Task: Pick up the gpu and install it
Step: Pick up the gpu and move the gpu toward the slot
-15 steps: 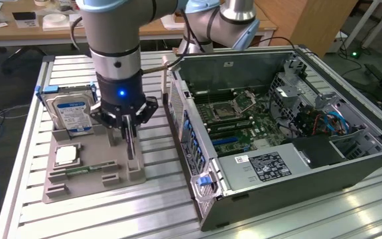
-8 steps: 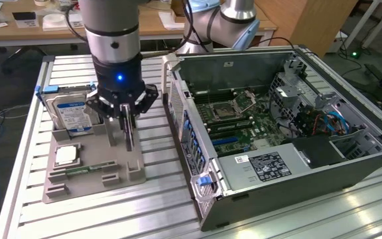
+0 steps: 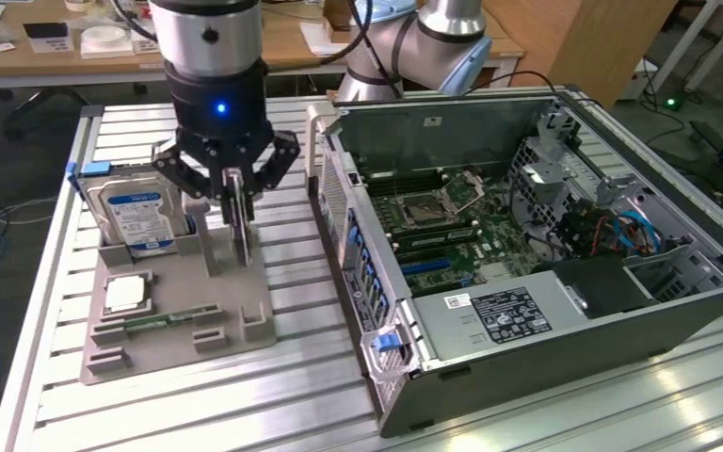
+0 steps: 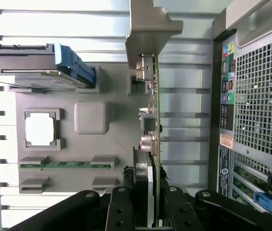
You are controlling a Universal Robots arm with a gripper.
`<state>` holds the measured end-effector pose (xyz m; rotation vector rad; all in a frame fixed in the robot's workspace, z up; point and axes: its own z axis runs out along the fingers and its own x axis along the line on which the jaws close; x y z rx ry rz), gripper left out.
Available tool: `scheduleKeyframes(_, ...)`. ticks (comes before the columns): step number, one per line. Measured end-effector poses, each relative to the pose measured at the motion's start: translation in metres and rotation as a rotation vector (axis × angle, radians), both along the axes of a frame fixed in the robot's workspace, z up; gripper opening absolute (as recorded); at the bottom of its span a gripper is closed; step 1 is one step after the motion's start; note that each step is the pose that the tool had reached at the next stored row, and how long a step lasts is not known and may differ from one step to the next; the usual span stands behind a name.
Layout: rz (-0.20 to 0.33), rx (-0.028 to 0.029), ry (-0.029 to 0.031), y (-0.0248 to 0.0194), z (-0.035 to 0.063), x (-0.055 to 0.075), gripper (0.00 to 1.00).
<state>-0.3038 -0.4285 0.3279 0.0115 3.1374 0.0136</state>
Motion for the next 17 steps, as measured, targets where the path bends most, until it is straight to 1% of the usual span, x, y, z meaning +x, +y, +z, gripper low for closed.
scheduleKeyframes(17,0.0,0.0,0.0001,0.0,0.0774,0.0,0.28)
